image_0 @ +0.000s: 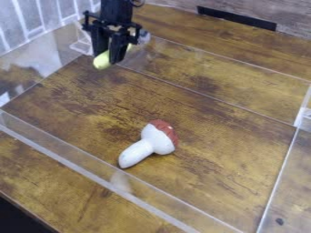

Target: Move the green spoon to the left

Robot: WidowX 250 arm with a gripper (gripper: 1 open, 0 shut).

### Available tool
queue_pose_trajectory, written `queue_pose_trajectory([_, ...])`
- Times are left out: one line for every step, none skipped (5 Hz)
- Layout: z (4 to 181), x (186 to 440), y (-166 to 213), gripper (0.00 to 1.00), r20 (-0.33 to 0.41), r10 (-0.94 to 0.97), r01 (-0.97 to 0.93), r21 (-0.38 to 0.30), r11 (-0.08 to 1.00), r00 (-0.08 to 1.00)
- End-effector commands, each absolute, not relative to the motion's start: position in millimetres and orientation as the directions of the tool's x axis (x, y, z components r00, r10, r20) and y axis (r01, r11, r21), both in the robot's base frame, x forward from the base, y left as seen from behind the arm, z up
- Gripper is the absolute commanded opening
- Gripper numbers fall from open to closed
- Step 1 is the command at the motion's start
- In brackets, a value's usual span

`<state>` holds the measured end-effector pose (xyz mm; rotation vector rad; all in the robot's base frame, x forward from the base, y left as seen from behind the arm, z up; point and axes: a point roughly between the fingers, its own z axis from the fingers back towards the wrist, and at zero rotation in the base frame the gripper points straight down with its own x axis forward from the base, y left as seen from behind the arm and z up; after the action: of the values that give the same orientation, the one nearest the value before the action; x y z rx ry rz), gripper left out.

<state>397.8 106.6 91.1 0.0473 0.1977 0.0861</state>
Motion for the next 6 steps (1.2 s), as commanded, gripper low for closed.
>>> queue_pose_trajectory([120.7, 405.0, 96.0, 0.00, -0.121, 0.076, -0.069, 0.067, 0.995, 0.990])
queue_pose_trajectory([119.1, 401.7, 110.2, 0.00, -0.123, 0.040, -0.032, 0.066, 0.997, 0.992])
queue_pose_trajectory([117.8, 401.3, 125.7, 0.00, -0.120, -0.001, 0.009, 0.066, 0.998, 0.993])
queue_pose_trajectory([112.3, 413.0, 131.2, 0.00, -0.117, 0.047, -0.040, 0.065, 0.997, 0.992])
queue_pose_trajectory([104.5, 421.1, 136.2, 0.00, -0.121, 0.093, -0.085, 0.064, 0.994, 0.988])
queue_pose_trajectory([98.9, 424.5, 151.3, 0.00, -0.120, 0.070, -0.062, 0.066, 0.996, 0.990])
